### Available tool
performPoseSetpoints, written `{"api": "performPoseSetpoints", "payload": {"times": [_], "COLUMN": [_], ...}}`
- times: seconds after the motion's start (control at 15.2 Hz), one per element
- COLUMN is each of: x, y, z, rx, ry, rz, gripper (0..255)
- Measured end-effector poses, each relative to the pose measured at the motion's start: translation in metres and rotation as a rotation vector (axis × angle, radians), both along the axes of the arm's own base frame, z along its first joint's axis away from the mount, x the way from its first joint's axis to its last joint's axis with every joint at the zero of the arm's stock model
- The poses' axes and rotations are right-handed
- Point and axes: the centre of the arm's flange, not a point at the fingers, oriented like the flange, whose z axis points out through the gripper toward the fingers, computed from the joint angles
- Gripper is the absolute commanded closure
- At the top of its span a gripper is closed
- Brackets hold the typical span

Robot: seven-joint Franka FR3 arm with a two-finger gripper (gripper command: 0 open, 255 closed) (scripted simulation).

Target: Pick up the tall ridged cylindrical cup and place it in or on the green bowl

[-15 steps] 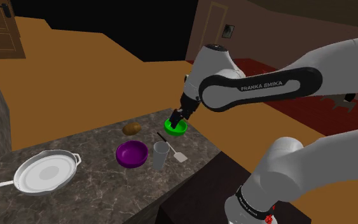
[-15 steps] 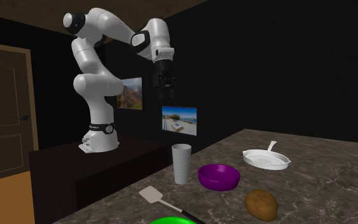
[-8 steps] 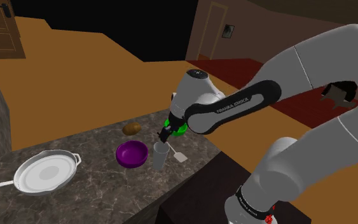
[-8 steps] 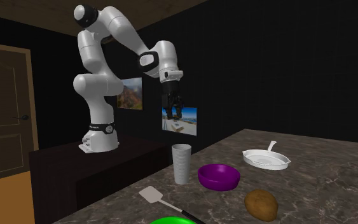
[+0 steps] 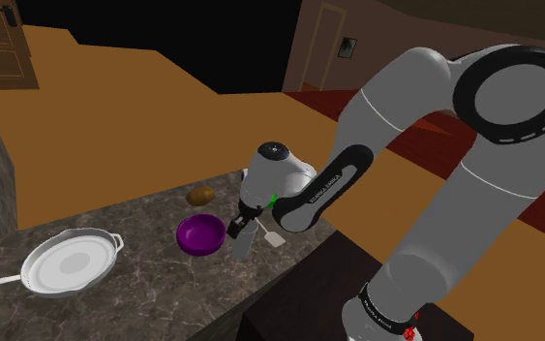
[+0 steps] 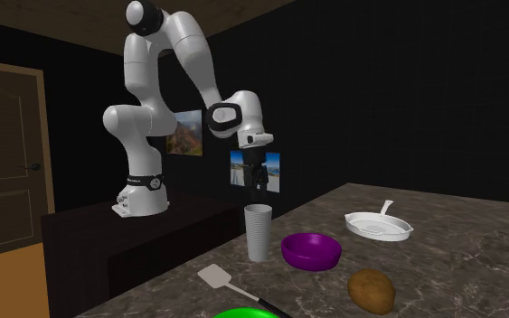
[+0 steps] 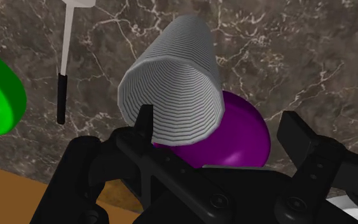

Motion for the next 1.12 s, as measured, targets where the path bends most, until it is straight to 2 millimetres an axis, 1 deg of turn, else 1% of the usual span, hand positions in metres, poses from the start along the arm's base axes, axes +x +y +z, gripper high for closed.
{"api": "performPoseSetpoints", "payload": {"times": [0.46, 0.59, 0.92, 0.99, 1.12], "x": [0.007, 0.008, 0.009, 0.009, 0.009], "y": [0.002, 0.002, 0.002, 0.002, 0.002], "z": [-0.042, -0.047, -0.049, -0.049, -0.049], "rx": [-0.001, -0.001, -0.001, -0.001, -0.001], "ry": [-0.002, -0.002, -0.002, -0.002, -0.002], "rz": [0.009, 0.01, 0.01, 0.01, 0.01], "gripper": [0, 0, 0, 255, 255]}}
